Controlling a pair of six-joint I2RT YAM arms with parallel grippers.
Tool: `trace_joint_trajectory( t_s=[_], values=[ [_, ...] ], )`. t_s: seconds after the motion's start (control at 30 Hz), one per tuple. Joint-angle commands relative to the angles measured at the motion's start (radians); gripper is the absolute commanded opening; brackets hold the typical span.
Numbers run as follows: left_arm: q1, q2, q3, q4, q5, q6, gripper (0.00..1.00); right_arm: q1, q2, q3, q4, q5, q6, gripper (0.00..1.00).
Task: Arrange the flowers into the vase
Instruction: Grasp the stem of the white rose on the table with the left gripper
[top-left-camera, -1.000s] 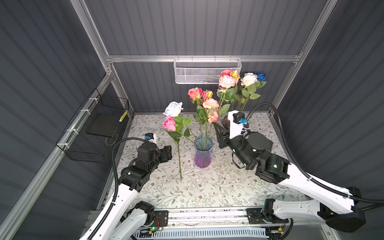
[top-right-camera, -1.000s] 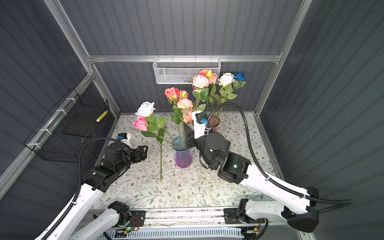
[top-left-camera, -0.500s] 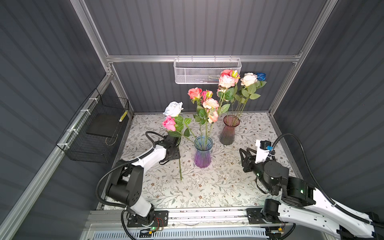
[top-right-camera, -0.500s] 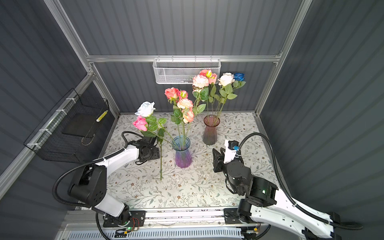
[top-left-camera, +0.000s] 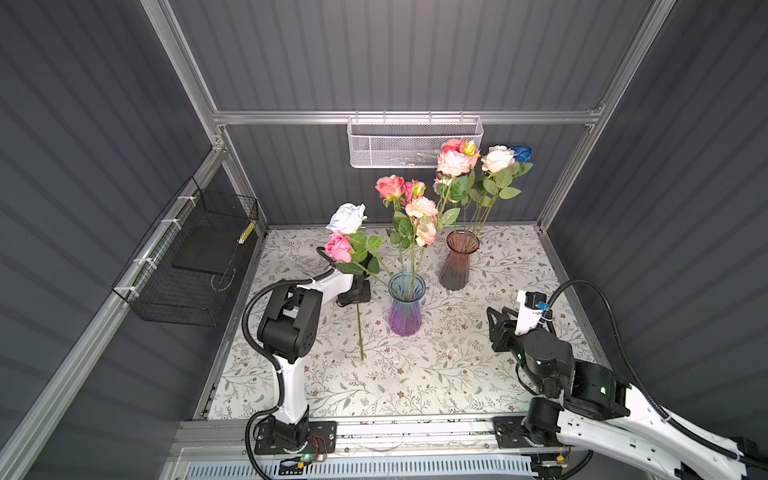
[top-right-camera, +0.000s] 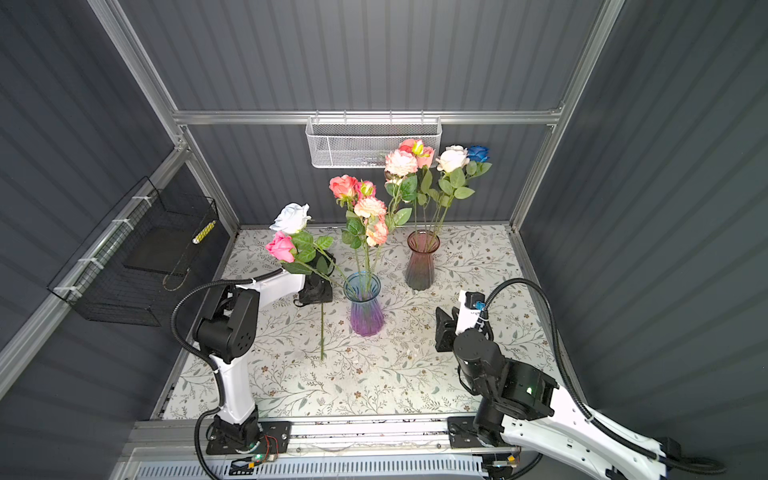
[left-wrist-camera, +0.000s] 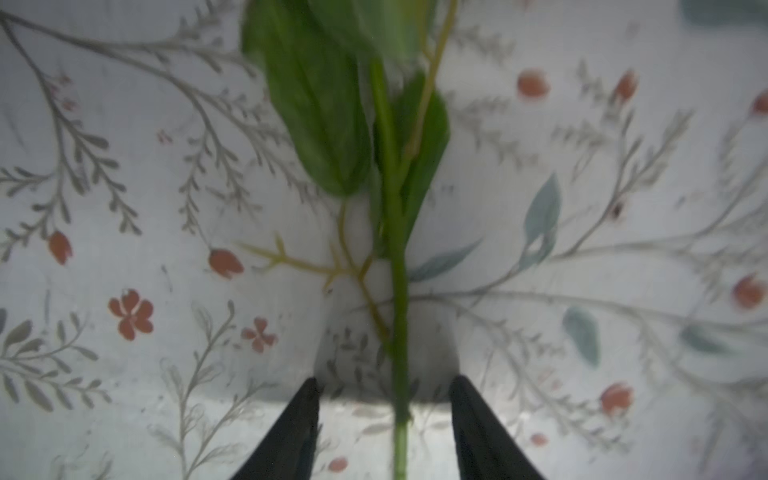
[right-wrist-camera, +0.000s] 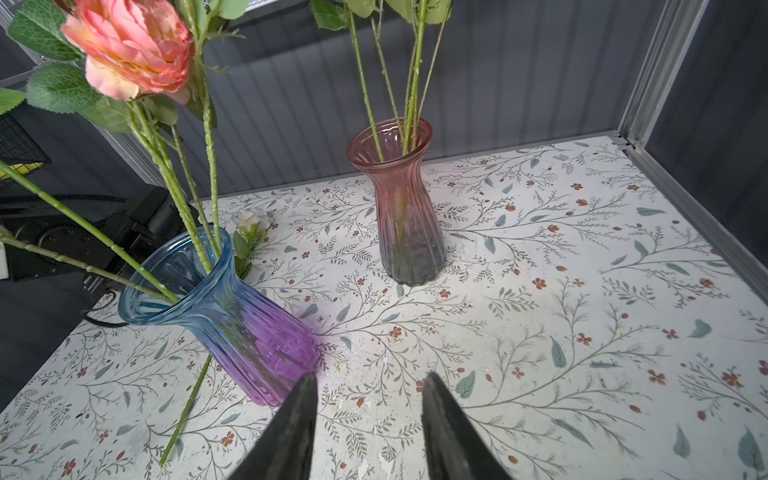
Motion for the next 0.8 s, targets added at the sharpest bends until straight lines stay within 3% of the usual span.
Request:
trace_joint_trajectory(
  t_s=[0.0, 0.13, 0.2, 0.77],
  values=[
    [0.016, 0.078, 0.056, -0.078, 0.003, 0.028, 0.34, -0.010, -0.026, -0.016, -0.013, -0.015, 0.024, 0.43],
    [0.031, 0.094, 0.041, -0.087, 0.022, 0.031, 0.09, -0.012, -0.053, -0.020, -0.022, -0.022, 0.038, 0.43],
    [0.039, 0.081, 0.021, -0.083, 0.031, 0.035, 0.01, -0.013, -0.059, -0.015, -0.022, -0.025, 0.033, 0.43],
    [0.065, -0.332, -0.187, -0.088, 0.035, 0.045, 0.00, -0.010, 0.075, 0.068, 0.036, -0.132, 0.029, 0.39]
  ],
)
